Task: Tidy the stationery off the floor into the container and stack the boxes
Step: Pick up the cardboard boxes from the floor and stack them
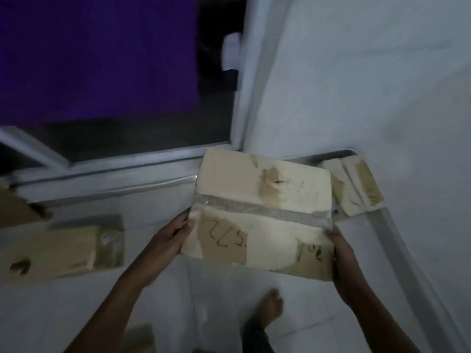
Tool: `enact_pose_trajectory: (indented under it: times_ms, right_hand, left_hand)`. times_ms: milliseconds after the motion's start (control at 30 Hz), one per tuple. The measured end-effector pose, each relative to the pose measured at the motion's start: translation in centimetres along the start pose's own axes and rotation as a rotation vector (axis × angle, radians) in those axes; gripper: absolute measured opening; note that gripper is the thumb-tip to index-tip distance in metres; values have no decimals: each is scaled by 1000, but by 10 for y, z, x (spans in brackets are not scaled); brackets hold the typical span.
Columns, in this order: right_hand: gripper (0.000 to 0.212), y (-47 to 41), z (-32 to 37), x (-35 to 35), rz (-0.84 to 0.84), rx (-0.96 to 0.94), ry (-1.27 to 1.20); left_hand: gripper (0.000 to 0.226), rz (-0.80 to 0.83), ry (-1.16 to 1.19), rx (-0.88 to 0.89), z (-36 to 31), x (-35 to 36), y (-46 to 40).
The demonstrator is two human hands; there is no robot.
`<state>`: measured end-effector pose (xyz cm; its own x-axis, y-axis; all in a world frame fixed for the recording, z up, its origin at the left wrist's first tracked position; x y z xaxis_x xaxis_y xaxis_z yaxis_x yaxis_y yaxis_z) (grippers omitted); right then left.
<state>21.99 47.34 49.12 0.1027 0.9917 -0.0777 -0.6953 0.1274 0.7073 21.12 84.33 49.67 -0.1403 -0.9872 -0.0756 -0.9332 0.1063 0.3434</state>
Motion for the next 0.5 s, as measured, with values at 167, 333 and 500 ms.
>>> enact_pose_trajectory:
  times_ms: [167, 333, 500]
  right_hand:
    - [28, -2, -17, -96, -250, 41, -126]
    - [31, -6, -33, -190, -430, 80, -245]
    - [29, -14, -34, -247, -480, 68, -355]
  left_hand:
    - [44, 175, -90, 59, -40, 87, -61]
    - [36, 315, -198, 101, -81, 198, -131]
    - [39, 371, -342, 160, -108, 284, -192]
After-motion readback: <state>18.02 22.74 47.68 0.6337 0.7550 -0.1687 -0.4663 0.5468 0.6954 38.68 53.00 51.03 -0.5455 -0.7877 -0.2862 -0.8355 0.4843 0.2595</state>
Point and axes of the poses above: each hand's wrist, its own y-axis away from the middle knuckle, its own x-axis out of the palm, z = x × y, the point moved 6 cm from there along -y, towards the middle knuckle, and after that the axes turned 12 degrees about x, right-handed, at the moved point
